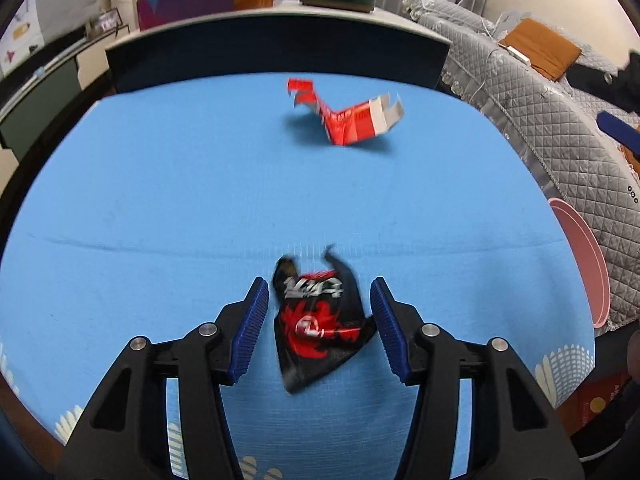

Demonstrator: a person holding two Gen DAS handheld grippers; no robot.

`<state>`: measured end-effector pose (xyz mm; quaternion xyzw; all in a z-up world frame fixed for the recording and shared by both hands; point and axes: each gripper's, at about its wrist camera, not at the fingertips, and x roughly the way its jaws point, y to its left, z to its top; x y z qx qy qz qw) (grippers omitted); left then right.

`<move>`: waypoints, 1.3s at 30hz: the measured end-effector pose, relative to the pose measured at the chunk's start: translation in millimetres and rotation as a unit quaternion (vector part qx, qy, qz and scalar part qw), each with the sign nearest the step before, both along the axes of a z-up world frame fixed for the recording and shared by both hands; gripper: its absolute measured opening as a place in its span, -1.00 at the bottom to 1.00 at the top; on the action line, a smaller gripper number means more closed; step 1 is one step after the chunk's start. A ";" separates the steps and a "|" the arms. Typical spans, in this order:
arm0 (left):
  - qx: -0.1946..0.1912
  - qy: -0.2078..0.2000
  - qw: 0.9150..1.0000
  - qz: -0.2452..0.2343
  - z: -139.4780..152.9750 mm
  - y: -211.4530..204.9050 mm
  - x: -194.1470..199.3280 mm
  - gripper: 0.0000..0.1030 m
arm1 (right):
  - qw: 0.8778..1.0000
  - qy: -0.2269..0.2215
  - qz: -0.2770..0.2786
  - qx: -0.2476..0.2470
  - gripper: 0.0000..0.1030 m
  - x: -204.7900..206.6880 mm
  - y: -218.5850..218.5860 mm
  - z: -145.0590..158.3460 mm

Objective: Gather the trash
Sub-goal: 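Move the left tool to the black-and-red snack bag and grasp it, then grasp the red-and-white carton with the right tool while the left tool holds the snack bag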

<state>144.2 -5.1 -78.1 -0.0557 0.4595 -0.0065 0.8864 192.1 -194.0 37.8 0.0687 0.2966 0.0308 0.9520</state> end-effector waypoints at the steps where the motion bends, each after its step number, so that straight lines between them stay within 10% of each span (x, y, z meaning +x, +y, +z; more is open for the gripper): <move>1: -0.002 0.002 1.000 0.000 -1.9 1.2 0.7 0.02 | 1.000 0.001 0.002 0.000 0.30 1.8 3.7 -1.7; 39: -0.001 -0.043 0.997 0.061 -1.3 37.5 68.7 -0.26 | 0.992 0.069 0.101 0.004 -0.14 93.2 85.8 -88.4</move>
